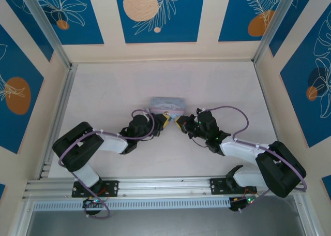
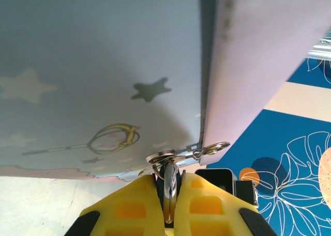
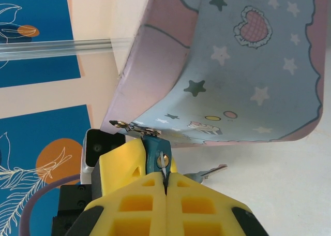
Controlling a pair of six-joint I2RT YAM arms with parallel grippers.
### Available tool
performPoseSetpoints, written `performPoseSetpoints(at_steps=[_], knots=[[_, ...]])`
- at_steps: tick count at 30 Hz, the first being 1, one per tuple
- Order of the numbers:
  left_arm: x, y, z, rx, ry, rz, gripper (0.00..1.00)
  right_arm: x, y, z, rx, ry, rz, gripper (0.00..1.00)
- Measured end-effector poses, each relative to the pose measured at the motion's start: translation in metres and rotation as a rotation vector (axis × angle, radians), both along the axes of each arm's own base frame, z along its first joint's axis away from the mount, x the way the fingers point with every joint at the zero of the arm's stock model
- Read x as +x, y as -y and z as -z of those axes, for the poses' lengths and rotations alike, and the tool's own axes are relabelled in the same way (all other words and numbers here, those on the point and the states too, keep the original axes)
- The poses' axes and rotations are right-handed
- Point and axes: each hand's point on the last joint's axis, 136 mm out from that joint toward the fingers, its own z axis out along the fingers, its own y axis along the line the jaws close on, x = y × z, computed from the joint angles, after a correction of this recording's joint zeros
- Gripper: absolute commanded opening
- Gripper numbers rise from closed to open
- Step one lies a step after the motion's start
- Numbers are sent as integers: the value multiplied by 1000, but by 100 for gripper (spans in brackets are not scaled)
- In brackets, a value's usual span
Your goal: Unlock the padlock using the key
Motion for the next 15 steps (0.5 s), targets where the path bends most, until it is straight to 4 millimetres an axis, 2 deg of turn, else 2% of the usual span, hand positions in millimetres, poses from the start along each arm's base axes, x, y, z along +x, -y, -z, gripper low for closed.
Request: performPoseSetpoints(at_steps=[8, 15], knots=[[1, 0, -1, -13, -11, -8, 0, 0, 1, 0, 4, 1, 5, 0], [0, 0, -1, -14, -12, -6, 0, -8, 7, 4, 5, -4, 12, 0]])
